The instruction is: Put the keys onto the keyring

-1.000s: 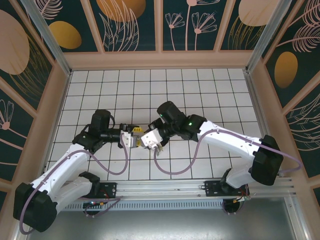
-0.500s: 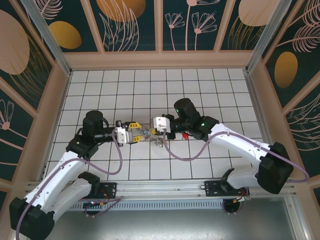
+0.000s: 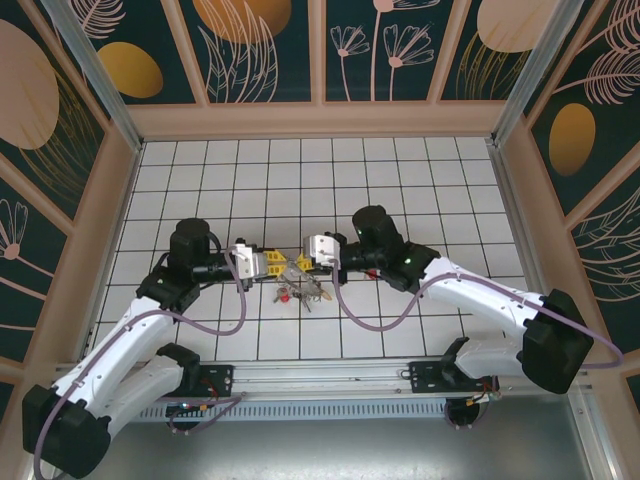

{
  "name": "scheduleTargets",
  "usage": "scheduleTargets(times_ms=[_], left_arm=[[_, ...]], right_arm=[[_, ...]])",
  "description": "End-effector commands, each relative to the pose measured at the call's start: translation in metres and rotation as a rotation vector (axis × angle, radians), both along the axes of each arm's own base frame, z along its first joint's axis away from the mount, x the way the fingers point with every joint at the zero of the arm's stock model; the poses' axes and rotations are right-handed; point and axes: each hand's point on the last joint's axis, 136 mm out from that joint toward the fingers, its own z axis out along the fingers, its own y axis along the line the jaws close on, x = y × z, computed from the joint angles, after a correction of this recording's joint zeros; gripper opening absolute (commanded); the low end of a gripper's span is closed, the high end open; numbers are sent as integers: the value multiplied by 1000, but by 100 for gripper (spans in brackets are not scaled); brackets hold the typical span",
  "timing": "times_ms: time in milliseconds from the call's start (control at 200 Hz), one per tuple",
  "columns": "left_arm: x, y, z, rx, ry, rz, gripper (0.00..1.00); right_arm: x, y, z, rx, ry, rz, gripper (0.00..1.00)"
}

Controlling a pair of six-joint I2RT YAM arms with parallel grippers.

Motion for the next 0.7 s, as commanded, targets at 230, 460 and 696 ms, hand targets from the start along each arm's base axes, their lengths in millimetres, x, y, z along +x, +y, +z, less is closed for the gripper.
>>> scheduleTargets(times_ms=[230, 460, 696], left_arm=[[-2, 0, -11, 60, 56, -19, 18], [1, -1, -13, 65, 55, -23, 17], [8, -4, -14, 76, 37, -28, 10]], right_arm=[[-7, 12, 30, 71, -84, 42, 0], [-6, 23, 33, 87, -48, 25, 0], [-1, 33, 33, 99, -29, -3, 0]])
